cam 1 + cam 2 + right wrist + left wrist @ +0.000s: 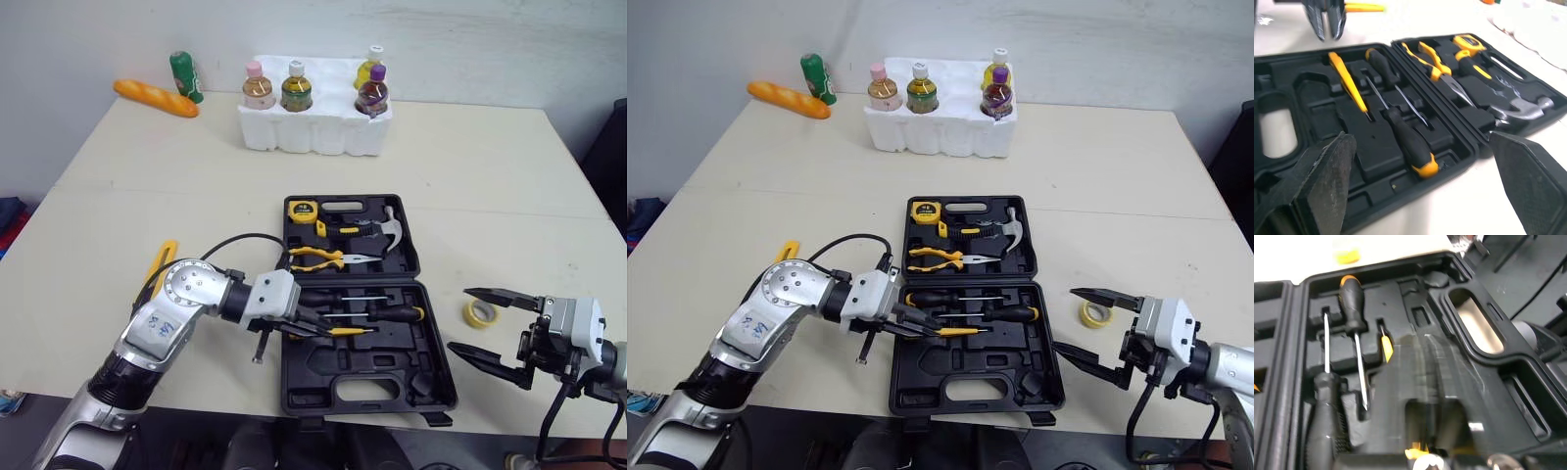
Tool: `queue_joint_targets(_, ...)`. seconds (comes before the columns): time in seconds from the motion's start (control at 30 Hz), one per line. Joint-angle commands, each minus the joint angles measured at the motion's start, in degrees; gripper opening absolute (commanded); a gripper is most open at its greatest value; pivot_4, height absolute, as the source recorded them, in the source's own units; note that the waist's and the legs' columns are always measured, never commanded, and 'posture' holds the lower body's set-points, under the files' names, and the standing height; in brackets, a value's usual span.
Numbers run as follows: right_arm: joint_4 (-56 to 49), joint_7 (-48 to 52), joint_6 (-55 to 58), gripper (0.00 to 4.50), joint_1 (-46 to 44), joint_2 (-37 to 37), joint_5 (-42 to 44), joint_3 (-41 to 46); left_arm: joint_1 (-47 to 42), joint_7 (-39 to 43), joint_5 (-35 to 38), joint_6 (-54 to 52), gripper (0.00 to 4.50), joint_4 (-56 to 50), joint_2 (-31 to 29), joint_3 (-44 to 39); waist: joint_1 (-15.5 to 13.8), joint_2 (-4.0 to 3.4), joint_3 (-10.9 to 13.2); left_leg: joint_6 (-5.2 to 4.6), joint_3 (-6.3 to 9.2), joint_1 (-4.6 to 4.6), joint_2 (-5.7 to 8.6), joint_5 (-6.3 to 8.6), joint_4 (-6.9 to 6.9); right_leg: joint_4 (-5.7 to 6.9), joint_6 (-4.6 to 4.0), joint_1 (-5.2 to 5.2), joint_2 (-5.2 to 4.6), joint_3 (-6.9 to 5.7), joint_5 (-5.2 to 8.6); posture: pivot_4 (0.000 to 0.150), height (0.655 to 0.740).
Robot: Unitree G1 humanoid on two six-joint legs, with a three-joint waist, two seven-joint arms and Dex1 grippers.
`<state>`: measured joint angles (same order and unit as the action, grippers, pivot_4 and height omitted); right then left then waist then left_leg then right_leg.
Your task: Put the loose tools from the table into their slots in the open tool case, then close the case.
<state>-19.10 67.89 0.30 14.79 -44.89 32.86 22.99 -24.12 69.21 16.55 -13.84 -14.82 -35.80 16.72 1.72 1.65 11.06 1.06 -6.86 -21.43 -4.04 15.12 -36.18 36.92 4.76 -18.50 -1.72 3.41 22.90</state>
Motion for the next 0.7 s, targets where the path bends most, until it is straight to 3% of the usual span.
queue_joint_targets(0.03, -1.5, -0.3, 0.1, 4.50, 0.0, 0.1, 1.0, 0.9, 1.5, -1.1, -2.2, 0.6, 0.02, -0.1, 0.5, 2.1, 0.0, 0.00, 0.0, -0.01, 0.00, -0.01, 0.00, 0.01, 0.00, -0.02, 0.00, 0.00, 0.00, 0.00, 0.00, 0.150, 0.7400)
queue_joint_targets(0.7, 1.9, 1.4, -3.4, 4.50, 0.6, 1.3, -0.7, 0.3, 3.3, -5.2, -7.3, 3.2, 0.02, 5.5, 1.9, 3.2, 0.0, 0.00, 0.0, -0.05, 0.00, 0.00, 0.00, 0.03, 0.03, -0.01, 0.00, -0.01, -0.02, 0.00, 0.00, 0.150, 0.7400)
